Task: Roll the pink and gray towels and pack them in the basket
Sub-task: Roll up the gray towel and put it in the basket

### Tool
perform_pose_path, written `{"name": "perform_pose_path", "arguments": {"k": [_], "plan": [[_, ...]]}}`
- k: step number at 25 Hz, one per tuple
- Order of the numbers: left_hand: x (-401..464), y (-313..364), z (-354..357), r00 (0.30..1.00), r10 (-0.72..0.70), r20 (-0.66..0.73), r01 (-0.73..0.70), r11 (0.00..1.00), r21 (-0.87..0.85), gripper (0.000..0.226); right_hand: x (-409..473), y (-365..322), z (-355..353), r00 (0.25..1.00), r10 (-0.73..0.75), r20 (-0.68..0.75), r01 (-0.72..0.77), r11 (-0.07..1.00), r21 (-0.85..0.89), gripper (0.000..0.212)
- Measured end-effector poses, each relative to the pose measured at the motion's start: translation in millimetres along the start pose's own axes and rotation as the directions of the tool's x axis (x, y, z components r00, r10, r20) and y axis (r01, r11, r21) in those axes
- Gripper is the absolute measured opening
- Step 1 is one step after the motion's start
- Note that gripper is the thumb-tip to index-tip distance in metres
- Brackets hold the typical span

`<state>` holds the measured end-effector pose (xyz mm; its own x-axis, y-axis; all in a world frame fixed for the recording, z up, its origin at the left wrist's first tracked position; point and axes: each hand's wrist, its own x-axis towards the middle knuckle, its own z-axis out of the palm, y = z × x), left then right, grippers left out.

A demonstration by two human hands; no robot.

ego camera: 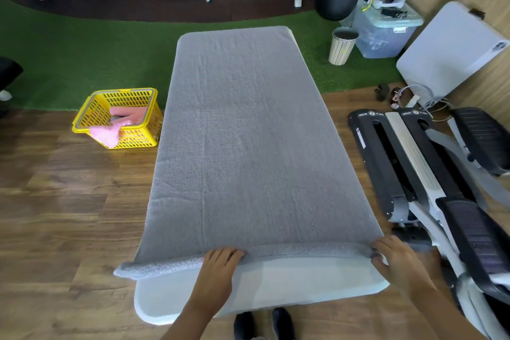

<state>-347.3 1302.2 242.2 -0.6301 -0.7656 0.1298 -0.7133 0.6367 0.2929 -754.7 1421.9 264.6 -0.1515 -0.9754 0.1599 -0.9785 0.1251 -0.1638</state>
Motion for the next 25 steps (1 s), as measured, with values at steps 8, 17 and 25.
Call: {"name": "perform_pose_path", "arguments": {"k": [8,17,25], "plan": [[-23.1,-27.4,-7.2,0.988,-0.007,-0.155,0.019,0.997,0.072,0.04,-0.5,-22.8,5.8,0.997,0.08,0.001,-0.08,0.995,-0.067,0.028],[-42.7,-65.5,-18.7,0.979,0.058,-0.197,-0.057,0.998,0.011,0.035,2.1,-71.9,31.3,1.0,0.002,-0.016,-0.002,1.0,-0.029,0.038],[-93.5,-129.3,-44.9,0.912,-0.097,-0.399,0.179,0.968,0.175,0.034,5.2,-60.7,19.3,0.996,0.069,-0.059,-0.075,0.991,-0.112,0.042]]}}
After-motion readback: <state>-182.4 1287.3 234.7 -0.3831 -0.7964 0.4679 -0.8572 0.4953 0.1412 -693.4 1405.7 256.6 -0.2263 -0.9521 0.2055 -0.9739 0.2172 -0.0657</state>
